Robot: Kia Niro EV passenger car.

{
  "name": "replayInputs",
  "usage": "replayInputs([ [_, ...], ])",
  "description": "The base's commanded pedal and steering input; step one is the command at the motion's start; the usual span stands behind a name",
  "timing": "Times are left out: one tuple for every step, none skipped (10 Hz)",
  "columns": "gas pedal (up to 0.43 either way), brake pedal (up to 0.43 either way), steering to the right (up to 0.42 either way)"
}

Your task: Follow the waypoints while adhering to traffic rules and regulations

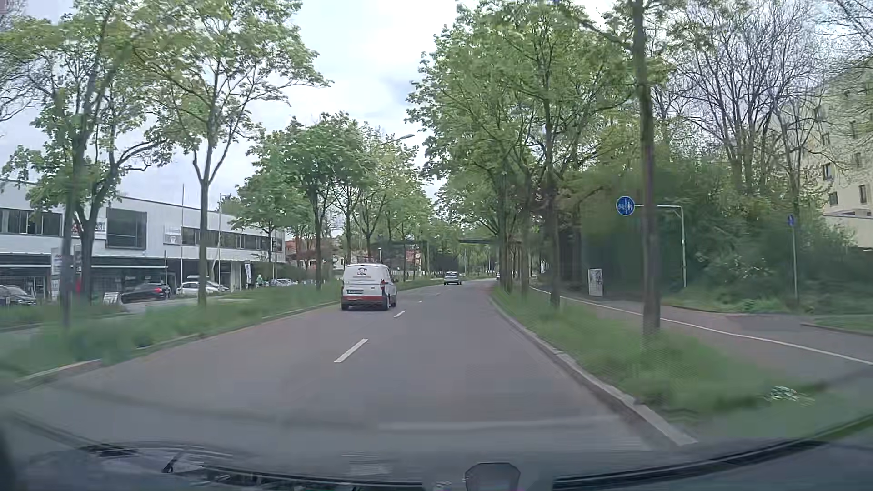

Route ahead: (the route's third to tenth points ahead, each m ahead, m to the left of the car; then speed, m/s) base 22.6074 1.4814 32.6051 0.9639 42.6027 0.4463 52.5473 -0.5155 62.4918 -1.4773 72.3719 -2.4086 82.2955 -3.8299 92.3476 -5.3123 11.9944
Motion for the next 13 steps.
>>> replayInputs([
  [0.067,0.0,0.0],
  [0.067,0.0,0.0],
  [0.067,0.0,0.001],
  [0.079,0.0,0.001],
  [0.079,0.0,0.001],
  [0.079,0.0,0.001],
  [0.079,0.0,0.001],
  [0.079,0.0,0.001],
  [0.079,0.0,0.001],
  [0.079,0.0,0.003],
  [0.079,0.0,0.003],
  [0.079,0.0,0.003],
  [0.079,0.0,0.003],
])
